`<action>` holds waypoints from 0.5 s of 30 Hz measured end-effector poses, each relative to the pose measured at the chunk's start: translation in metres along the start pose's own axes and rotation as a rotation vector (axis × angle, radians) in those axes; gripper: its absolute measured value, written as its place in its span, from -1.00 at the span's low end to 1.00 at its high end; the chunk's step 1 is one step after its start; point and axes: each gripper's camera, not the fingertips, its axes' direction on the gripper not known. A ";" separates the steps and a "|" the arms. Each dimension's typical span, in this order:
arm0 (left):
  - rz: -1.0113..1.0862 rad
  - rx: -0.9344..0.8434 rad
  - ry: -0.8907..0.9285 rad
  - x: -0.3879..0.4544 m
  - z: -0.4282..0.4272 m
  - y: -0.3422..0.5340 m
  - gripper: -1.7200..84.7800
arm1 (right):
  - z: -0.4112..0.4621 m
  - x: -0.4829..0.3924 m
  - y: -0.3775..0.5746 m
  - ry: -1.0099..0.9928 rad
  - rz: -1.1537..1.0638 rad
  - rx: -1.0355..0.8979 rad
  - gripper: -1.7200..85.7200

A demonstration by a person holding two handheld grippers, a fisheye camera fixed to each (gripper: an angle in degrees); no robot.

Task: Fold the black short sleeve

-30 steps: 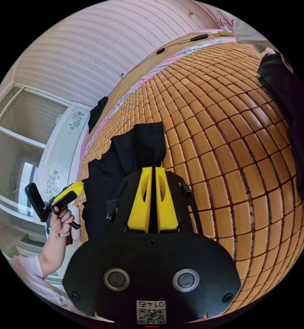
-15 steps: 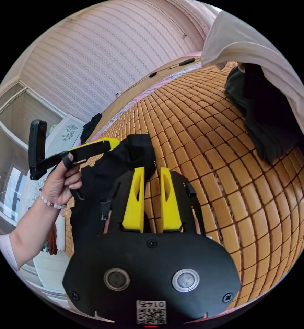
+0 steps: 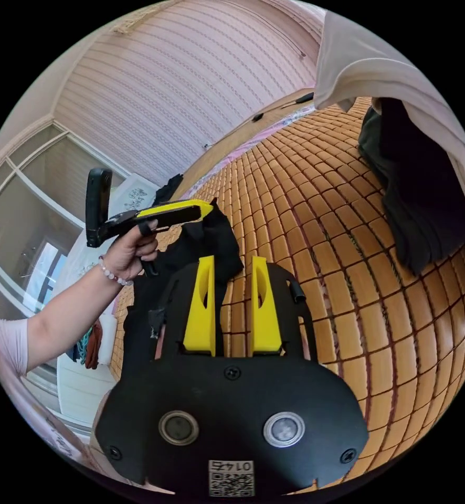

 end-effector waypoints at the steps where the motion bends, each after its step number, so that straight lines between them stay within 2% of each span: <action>1: 0.000 0.036 0.017 -0.002 -0.010 0.007 -0.98 | -0.001 0.001 0.000 -0.016 -0.006 0.001 -0.70; 3: 0.000 0.198 0.096 -0.013 -0.047 0.036 -0.98 | 0.005 0.002 0.000 -0.095 -0.028 -0.020 -0.67; 6: 0.002 0.329 0.149 -0.024 -0.071 0.065 -0.98 | 0.029 0.002 -0.005 -0.148 -0.019 -0.114 -0.65; 9: -0.001 0.320 0.189 -0.034 -0.077 0.067 -0.98 | 0.052 0.001 -0.009 -0.247 -0.010 -0.155 -0.68; 11: -0.007 0.331 0.203 -0.039 -0.078 0.061 -0.98 | 0.058 -0.004 -0.008 -0.250 -0.006 -0.136 -0.88; 13: -0.010 0.315 0.185 -0.041 -0.072 0.045 -0.98 | 0.054 -0.014 -0.002 -0.163 0.017 -0.076 -0.91; 15: -0.071 0.202 0.120 -0.045 -0.045 0.014 -0.98 | 0.054 -0.034 0.009 -0.034 -0.009 -0.046 -0.92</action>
